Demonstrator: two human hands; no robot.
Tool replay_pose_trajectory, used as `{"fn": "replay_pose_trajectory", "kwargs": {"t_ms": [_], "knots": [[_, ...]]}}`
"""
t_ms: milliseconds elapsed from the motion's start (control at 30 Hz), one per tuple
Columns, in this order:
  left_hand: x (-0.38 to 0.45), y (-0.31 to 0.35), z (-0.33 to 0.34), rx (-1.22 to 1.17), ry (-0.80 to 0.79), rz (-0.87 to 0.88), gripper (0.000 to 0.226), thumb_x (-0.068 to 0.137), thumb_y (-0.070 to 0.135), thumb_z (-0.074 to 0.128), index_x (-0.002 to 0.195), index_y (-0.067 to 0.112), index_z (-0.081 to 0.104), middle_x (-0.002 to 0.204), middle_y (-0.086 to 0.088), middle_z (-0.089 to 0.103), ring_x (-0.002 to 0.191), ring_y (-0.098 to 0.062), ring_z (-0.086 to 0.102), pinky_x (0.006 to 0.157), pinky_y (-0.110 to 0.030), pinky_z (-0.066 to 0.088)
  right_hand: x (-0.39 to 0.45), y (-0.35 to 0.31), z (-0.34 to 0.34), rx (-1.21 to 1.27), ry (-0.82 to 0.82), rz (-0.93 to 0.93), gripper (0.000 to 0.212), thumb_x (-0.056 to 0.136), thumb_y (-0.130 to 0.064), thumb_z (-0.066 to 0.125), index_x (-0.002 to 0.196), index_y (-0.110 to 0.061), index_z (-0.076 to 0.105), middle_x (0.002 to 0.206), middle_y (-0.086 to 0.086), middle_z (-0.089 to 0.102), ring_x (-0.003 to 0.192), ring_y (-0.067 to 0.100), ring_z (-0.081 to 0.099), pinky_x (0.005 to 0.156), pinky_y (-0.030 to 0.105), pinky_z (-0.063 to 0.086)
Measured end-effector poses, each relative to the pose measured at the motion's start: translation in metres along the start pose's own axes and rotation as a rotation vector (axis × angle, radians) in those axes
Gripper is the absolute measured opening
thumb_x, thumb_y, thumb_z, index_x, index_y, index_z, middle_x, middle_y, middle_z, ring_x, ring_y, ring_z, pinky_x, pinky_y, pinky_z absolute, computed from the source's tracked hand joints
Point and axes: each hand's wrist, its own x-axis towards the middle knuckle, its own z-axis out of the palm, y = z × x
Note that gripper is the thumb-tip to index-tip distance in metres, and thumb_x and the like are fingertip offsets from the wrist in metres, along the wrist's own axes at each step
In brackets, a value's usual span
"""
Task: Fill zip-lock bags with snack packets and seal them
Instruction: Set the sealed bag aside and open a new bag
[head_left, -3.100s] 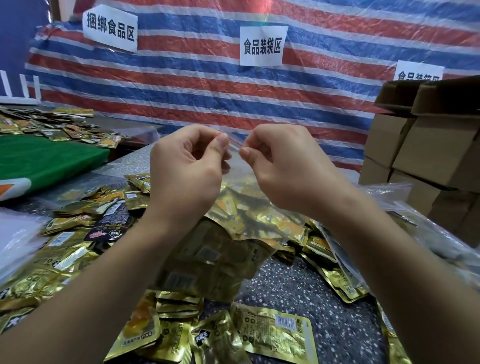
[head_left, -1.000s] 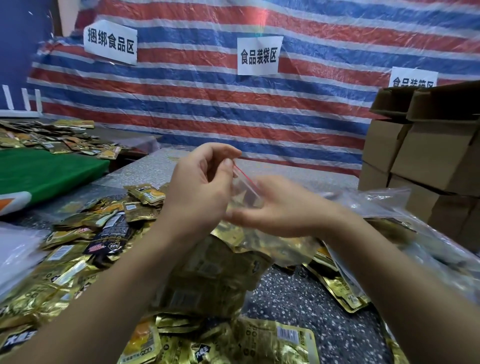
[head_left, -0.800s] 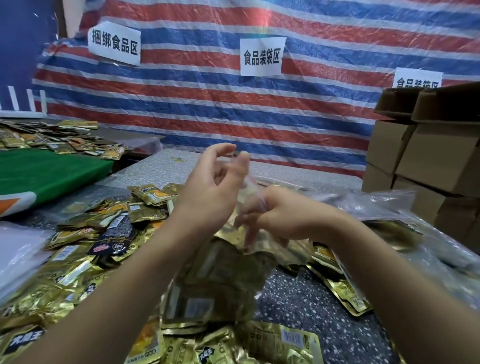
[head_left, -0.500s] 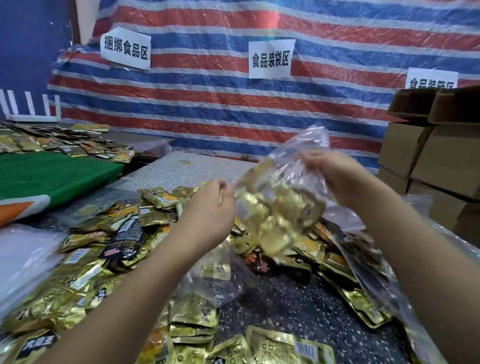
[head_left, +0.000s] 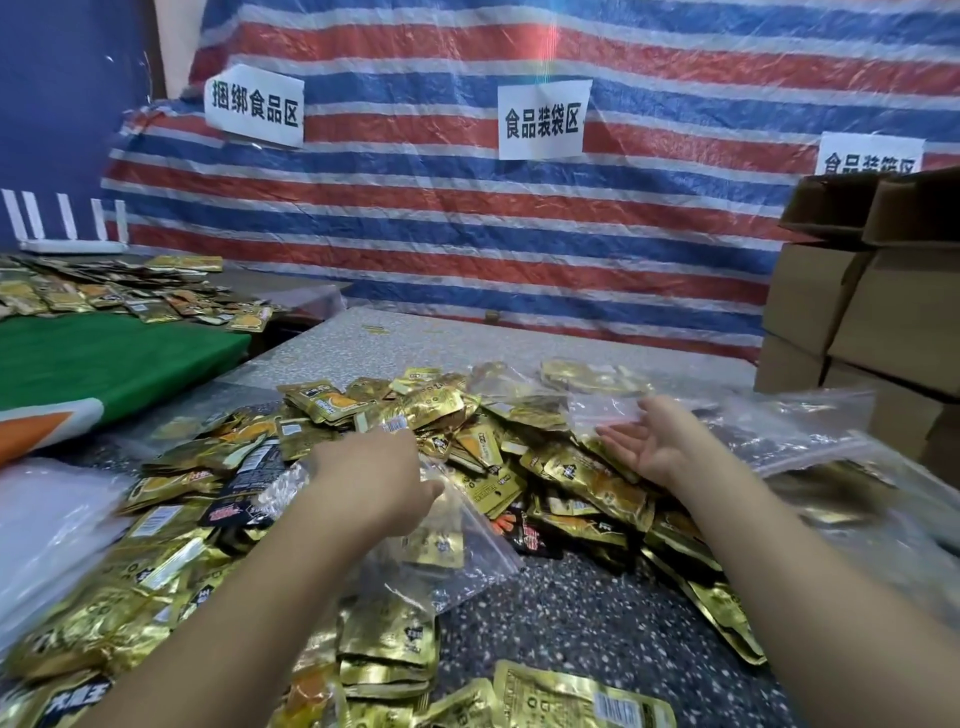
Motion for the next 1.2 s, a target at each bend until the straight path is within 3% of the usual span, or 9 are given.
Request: {"fn": "replay_pose_trajectory", "kwargs": {"t_ms": [200, 300, 400, 533, 667, 767, 1000, 1100, 1200], "knots": [[0.002, -0.006, 0.000, 0.070, -0.121, -0.057, 0.069, 0.093, 0.069, 0.038, 0.142, 0.021, 0.036, 0.133, -0.001, 0.059, 0.122, -0.025, 0.055, 0.101, -0.047, 0.033, -0.010, -0.004, 0.001, 0.058, -0.119, -0.008, 0.028, 0.107, -0.019, 0.041, 0.096, 0.000, 0.059, 0.059, 0.011, 0.069, 0.049, 0.015, 0.068, 0.044, 0.020, 0.053], [0.002, -0.010, -0.004, 0.074, -0.181, -0.084, 0.061, 0.095, 0.063, 0.042, 0.139, 0.021, 0.040, 0.133, 0.000, 0.059, 0.123, -0.026, 0.054, 0.103, -0.051, 0.029, -0.011, -0.006, 0.001, 0.292, -0.167, -0.004, 0.025, 0.107, -0.013, 0.041, 0.118, 0.003, 0.056, 0.078, 0.019, 0.073, 0.063, 0.021, 0.074, 0.050, 0.024, 0.058], [0.000, -0.015, -0.007, 0.052, -0.144, -0.069, 0.032, 0.092, 0.031, 0.055, 0.122, 0.020, 0.048, 0.105, 0.005, 0.062, 0.102, -0.022, 0.057, 0.092, -0.045, 0.034, -0.014, -0.003, 0.001, 0.371, -0.172, -0.010, 0.035, 0.107, -0.011, 0.038, 0.138, 0.005, 0.041, 0.110, 0.028, 0.066, 0.093, 0.029, 0.071, 0.064, 0.033, 0.063], [0.000, -0.016, -0.015, -0.129, 0.056, -0.014, 0.029, 0.085, 0.004, 0.055, 0.110, 0.017, 0.053, 0.097, 0.001, 0.057, 0.087, -0.021, 0.056, 0.080, -0.036, 0.048, -0.044, 0.012, 0.015, -0.020, -0.195, -0.024, 0.035, 0.107, -0.024, 0.041, 0.121, 0.005, 0.054, 0.105, 0.021, 0.068, 0.091, 0.028, 0.068, 0.064, 0.032, 0.059], [-0.001, -0.008, -0.019, -0.468, 0.218, 0.135, 0.031, 0.095, 0.013, 0.053, 0.122, 0.027, 0.058, 0.109, 0.004, 0.064, 0.093, -0.018, 0.060, 0.082, -0.038, 0.053, -0.081, 0.031, 0.037, -0.594, -0.286, -0.237, 0.024, 0.103, -0.026, 0.049, 0.101, -0.008, 0.066, 0.083, 0.006, 0.075, 0.074, 0.017, 0.071, 0.059, 0.024, 0.055], [-0.006, -0.003, -0.027, -0.677, 0.358, 0.255, 0.021, 0.095, 0.021, 0.062, 0.114, 0.029, 0.063, 0.091, 0.014, 0.061, 0.081, -0.005, 0.056, 0.073, -0.033, 0.050, -0.091, 0.049, 0.043, -0.951, -0.309, -0.452, 0.018, 0.099, -0.037, 0.055, 0.100, -0.023, 0.065, 0.098, -0.006, 0.071, 0.085, 0.005, 0.065, 0.063, 0.017, 0.051], [-0.017, 0.010, -0.030, -0.823, 0.318, 0.534, 0.026, 0.095, 0.015, 0.063, 0.113, 0.033, 0.064, 0.091, 0.016, 0.062, 0.073, 0.002, 0.058, 0.063, -0.011, 0.042, -0.081, 0.063, 0.028, -0.758, -0.283, -0.599, 0.053, 0.101, -0.044, 0.049, 0.151, -0.032, 0.033, 0.141, -0.018, 0.044, 0.120, 0.003, 0.049, 0.098, 0.029, 0.045], [-0.018, 0.014, -0.029, -0.856, 0.281, 0.562, 0.030, 0.096, 0.017, 0.062, 0.116, 0.038, 0.062, 0.093, 0.018, 0.063, 0.077, -0.006, 0.062, 0.071, -0.023, 0.051, -0.074, 0.058, 0.019, -0.677, -0.283, -0.601, 0.042, 0.104, -0.035, 0.048, 0.145, -0.027, 0.044, 0.123, -0.019, 0.054, 0.108, 0.002, 0.056, 0.093, 0.030, 0.050], [-0.018, 0.013, -0.028, -0.854, 0.276, 0.550, 0.033, 0.096, 0.020, 0.061, 0.121, 0.041, 0.059, 0.097, 0.018, 0.062, 0.081, -0.007, 0.063, 0.074, -0.021, 0.052, -0.072, 0.050, 0.013, -0.579, -0.257, -0.521, 0.017, 0.101, -0.019, 0.054, 0.101, -0.013, 0.070, 0.085, -0.002, 0.068, 0.071, 0.008, 0.063, 0.065, 0.023, 0.055]]}}
